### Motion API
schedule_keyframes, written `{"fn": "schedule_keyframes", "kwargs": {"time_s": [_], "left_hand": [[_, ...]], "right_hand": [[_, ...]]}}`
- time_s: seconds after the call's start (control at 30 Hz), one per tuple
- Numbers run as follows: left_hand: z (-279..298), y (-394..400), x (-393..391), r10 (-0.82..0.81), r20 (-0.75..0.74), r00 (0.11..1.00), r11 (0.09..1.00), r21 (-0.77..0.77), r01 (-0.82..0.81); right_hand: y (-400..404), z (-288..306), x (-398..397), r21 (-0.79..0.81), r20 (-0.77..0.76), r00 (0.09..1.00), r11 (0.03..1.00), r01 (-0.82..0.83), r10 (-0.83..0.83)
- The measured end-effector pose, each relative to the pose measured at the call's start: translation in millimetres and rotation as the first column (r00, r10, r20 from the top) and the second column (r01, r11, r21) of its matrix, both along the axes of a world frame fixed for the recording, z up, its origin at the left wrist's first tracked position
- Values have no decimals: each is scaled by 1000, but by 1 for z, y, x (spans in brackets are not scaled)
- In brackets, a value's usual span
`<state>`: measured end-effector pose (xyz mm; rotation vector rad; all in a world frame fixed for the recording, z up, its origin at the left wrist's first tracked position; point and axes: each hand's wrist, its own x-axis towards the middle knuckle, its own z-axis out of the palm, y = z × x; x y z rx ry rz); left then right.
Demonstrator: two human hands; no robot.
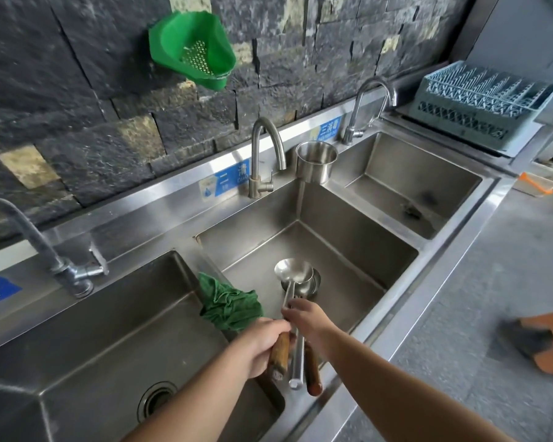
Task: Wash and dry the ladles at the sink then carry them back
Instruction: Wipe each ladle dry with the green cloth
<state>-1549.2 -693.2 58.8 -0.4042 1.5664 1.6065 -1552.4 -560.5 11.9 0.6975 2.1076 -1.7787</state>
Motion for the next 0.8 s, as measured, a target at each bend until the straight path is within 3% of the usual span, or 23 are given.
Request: {"fn": "schedule_keyframes", "kwargs": {"time_s": [0.17, 0.37, 0.53, 0.7, 0.8], "left_hand": [[-17, 13, -13, 31, 81, 996, 998, -56, -27], [-43, 29, -24, -16, 84, 996, 986, -162, 30], [-54, 48, -28, 36, 105, 994, 983, -184, -16], [-62, 54, -33, -153, 41, 987, 929, -334, 157], [-71, 52, -42, -335, -1, 942, 822, -490, 292]], "right_hand": [[12, -12, -11, -111, 54, 997, 993, -47, 53], [27, -26, -13, -165, 106, 989, 983, -82, 100], [44, -37, -21, -192, 181, 973, 976, -104, 140], [50, -50, -24, -222, 237, 953, 965, -136, 189], [53, -59, -25, -211, 258, 948, 968, -135, 188]]}}
